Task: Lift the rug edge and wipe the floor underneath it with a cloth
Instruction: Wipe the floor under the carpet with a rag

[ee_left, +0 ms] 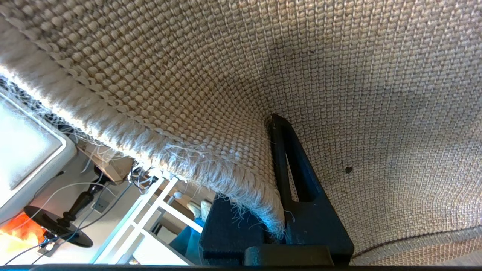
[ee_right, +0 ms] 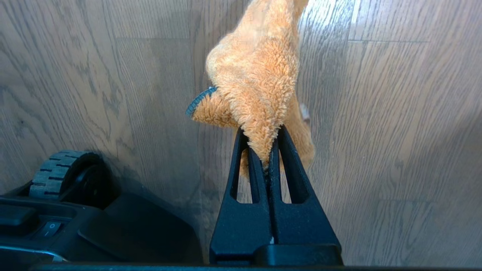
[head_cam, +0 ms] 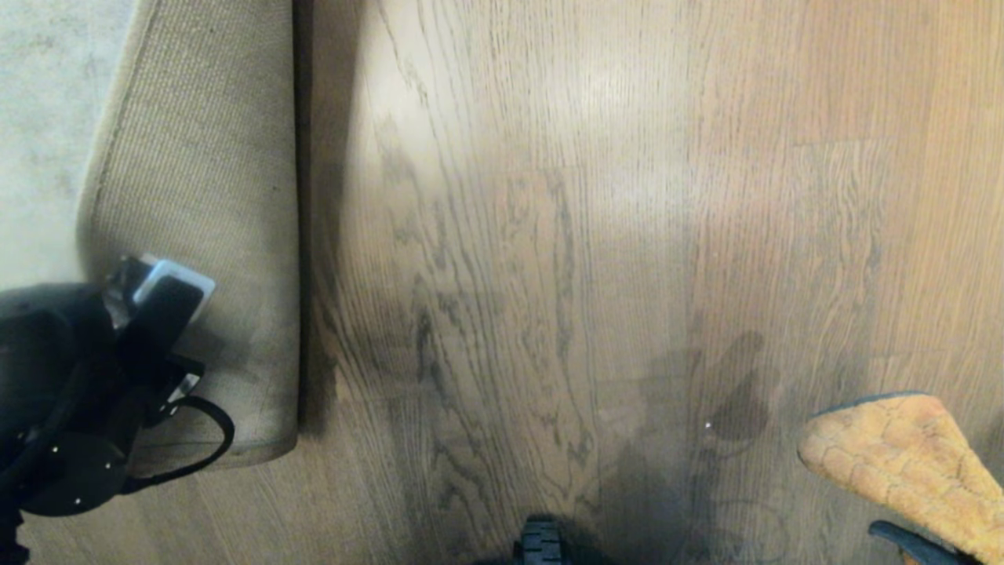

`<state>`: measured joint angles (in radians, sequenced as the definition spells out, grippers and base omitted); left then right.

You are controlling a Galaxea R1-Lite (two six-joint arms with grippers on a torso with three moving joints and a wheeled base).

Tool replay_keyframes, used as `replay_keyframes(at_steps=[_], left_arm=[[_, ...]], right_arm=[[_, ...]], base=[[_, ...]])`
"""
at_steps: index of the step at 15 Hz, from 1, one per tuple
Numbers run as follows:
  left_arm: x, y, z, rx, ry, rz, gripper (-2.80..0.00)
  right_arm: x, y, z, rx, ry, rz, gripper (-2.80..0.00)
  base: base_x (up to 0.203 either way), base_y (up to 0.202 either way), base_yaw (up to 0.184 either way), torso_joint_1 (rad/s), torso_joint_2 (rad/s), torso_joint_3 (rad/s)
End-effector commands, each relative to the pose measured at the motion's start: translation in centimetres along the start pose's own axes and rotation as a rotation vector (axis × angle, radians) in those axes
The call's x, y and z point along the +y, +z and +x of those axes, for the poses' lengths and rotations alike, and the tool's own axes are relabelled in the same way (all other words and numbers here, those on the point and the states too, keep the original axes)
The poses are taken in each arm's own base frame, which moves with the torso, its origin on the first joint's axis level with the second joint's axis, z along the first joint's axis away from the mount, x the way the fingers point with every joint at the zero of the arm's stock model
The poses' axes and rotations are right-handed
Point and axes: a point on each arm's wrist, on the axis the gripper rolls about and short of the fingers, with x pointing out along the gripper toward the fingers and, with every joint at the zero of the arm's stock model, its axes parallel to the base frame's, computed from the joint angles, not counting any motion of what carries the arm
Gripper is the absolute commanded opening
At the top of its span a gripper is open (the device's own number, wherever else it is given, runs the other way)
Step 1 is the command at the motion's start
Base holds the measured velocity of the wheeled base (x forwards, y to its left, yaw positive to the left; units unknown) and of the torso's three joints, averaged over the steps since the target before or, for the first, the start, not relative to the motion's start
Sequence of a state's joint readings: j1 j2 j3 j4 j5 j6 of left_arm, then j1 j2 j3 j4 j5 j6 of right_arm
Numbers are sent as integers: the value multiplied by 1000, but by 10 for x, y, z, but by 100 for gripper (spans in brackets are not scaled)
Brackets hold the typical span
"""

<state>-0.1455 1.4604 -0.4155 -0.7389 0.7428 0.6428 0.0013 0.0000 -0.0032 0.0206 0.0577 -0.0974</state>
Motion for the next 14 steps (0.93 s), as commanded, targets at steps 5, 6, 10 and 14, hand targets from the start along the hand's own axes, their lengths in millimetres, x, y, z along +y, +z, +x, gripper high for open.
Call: replay_keyframes(at_steps=[5, 6, 10, 14], left_arm=[[-2, -1, 2, 10, -7, -5, -280], [-2, 0, 2, 0, -17, -6, -280], [1, 1, -4, -86, -145, 6, -280], [7, 2, -12, -123, -286, 39, -280]], right_arm=[[0, 0, 0, 1, 1, -1, -280], [0, 0, 0, 1, 1, -2, -280], [0, 0, 0, 1, 1, -1, -280], [0, 0, 0, -1, 1, -2, -280]], base=[[0, 0, 0, 0, 0, 0], [0, 0, 0, 0, 0, 0], [0, 0, 0, 0, 0, 0], [0, 0, 0, 0, 0, 0]])
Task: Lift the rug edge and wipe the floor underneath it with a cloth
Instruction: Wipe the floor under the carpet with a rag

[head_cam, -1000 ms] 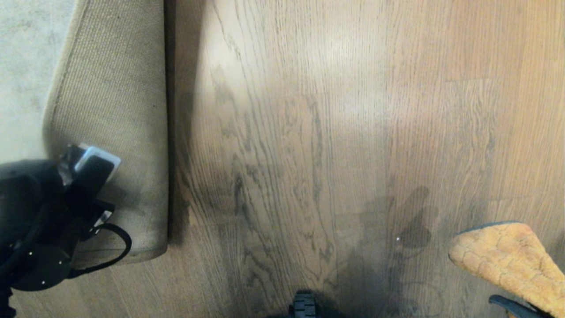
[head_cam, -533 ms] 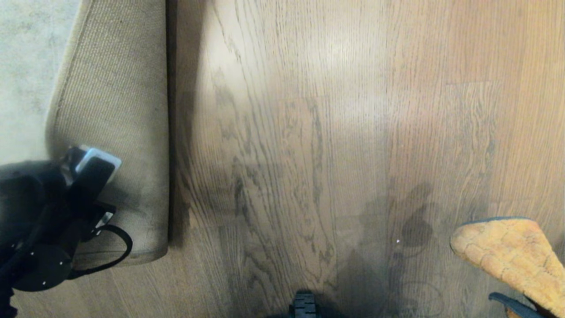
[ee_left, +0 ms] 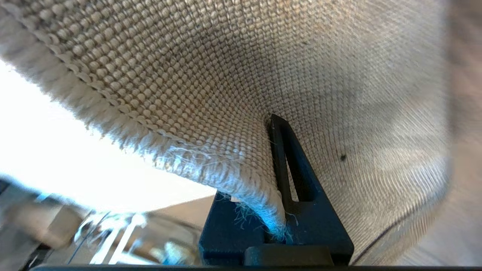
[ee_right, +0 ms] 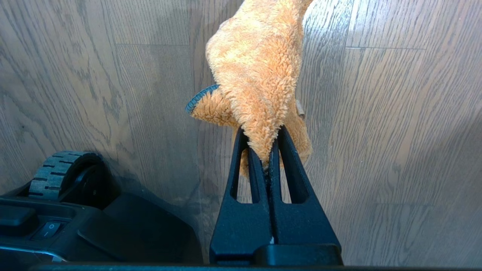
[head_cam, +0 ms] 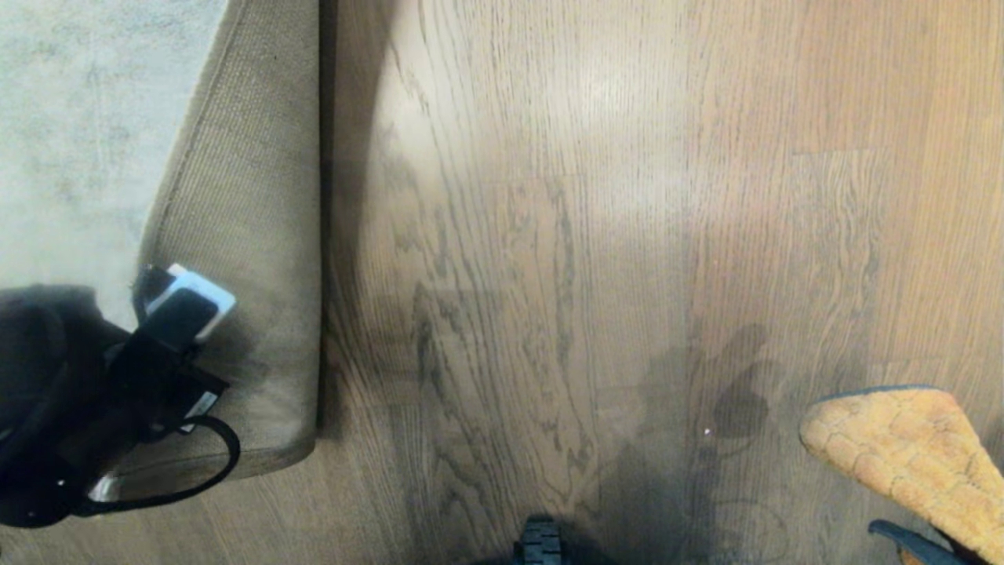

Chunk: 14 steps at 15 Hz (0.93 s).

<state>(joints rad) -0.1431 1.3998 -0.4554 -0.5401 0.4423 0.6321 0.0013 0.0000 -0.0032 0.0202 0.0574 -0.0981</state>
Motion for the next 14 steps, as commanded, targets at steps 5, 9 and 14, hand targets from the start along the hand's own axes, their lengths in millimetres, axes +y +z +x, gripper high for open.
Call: replay_keyframes(at_steps=[5, 9, 14], left_arm=[[14, 11, -12, -5, -100, 31, -280], [27, 6, -12, 17, -47, 121, -280], [51, -4, -16, 59, 53, 158, -280]], right_arm=[[0, 1, 0, -11, 0, 2, -280], [0, 1, 0, -11, 0, 2, -280], [0, 0, 0, -9, 0, 1, -280]], base=[[0, 0, 0, 0, 0, 0], [0, 0, 0, 0, 0, 0], [0, 0, 0, 0, 0, 0]])
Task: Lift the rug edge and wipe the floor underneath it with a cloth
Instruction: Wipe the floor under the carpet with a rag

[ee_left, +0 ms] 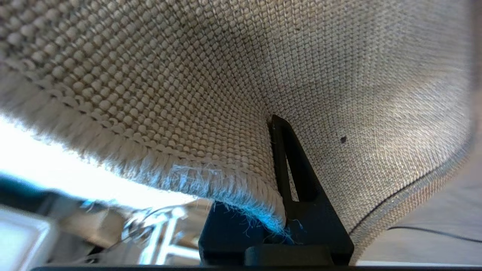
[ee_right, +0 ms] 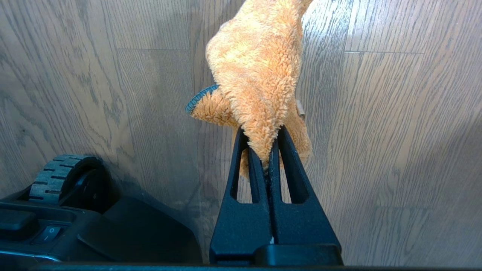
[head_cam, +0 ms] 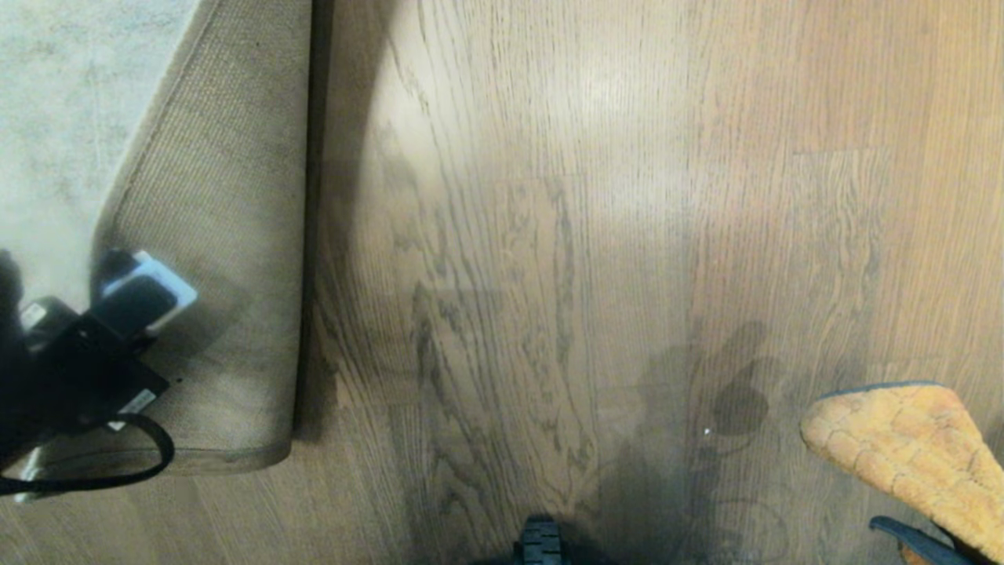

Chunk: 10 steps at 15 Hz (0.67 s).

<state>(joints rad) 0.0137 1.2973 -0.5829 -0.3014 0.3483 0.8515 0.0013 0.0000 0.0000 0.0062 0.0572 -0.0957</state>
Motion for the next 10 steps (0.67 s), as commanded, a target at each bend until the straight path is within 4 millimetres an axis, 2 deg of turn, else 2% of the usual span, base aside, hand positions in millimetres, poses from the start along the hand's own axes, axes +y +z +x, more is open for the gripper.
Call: replay_keyframes(at_steps=[1, 7, 8, 10], left_arm=[[12, -4, -5, 10, 59, -2, -280], [15, -5, -10, 2, 78, 13, -280], [15, -5, -10, 3, 78, 12, -280], [15, -5, -10, 1, 79, 10, -280]], right_arm=[[0, 0, 0, 0, 0, -1, -280], [0, 2, 6, 81, 16, -58, -280], [-1, 6, 8, 102, 28, -58, -280], [-2, 32, 18, 130, 114, 0, -280]], base=[[0, 0, 0, 0, 0, 0], [0, 0, 0, 0, 0, 0], [0, 0, 0, 0, 0, 0], [0, 0, 0, 0, 0, 0]])
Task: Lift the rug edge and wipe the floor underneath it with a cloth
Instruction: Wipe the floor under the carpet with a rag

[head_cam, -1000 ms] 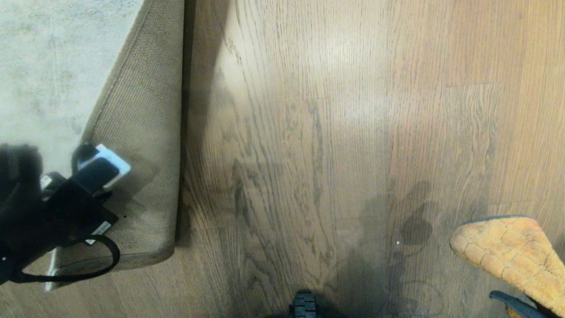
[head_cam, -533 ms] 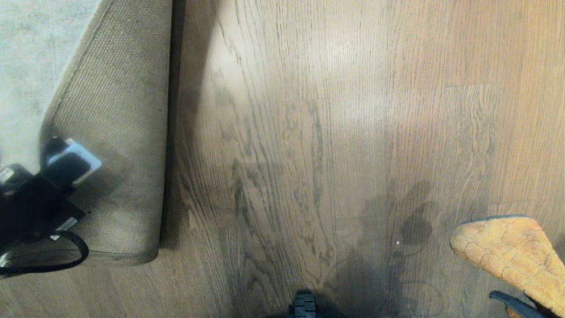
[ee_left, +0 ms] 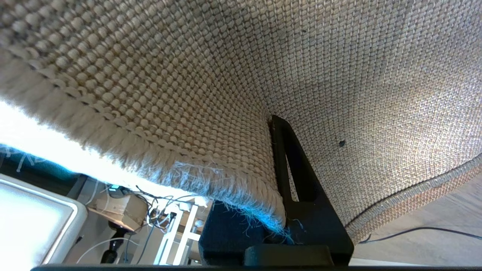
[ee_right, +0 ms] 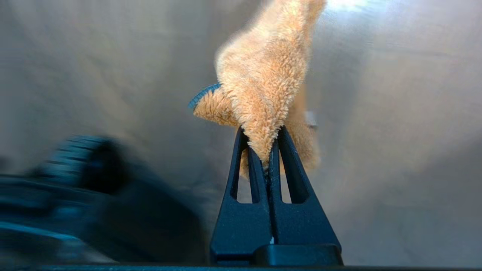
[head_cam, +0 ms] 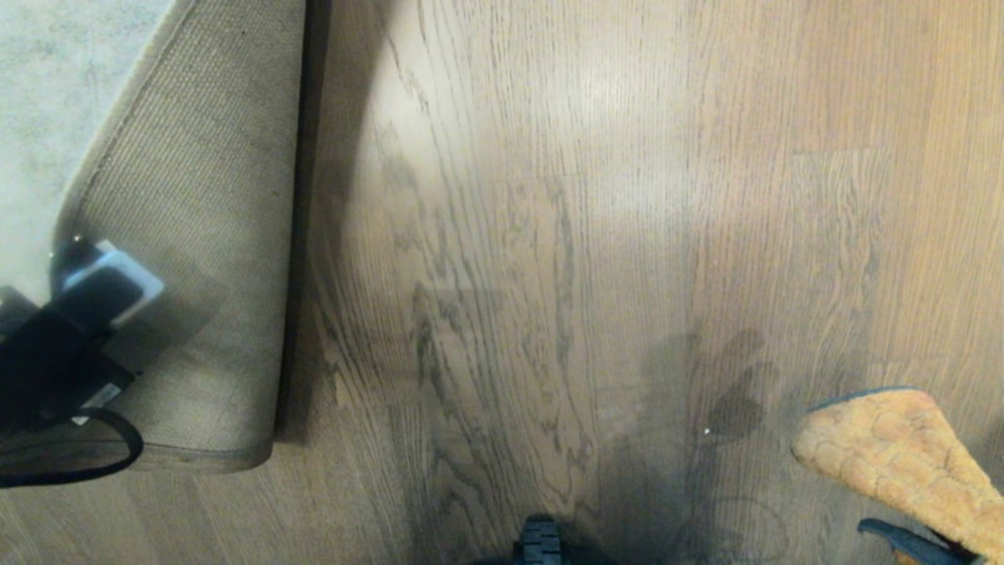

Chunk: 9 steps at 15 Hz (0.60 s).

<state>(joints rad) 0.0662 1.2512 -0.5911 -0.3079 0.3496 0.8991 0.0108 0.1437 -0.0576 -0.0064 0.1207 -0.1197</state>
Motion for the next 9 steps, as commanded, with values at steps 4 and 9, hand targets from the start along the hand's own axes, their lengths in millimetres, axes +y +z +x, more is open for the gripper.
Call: replay_keyframes(at_steps=[4, 9], left_arm=[[1, 0, -2, -4, 9, 1, -280], [1, 0, -1, 1, 9, -3, -280]], right_arm=[[-9, 72, 55, 130, 212, 68, -280], [29, 118, 128, 135, 713, 36, -280]], base=[[0, 0, 0, 0, 0, 0], [0, 0, 0, 0, 0, 0]])
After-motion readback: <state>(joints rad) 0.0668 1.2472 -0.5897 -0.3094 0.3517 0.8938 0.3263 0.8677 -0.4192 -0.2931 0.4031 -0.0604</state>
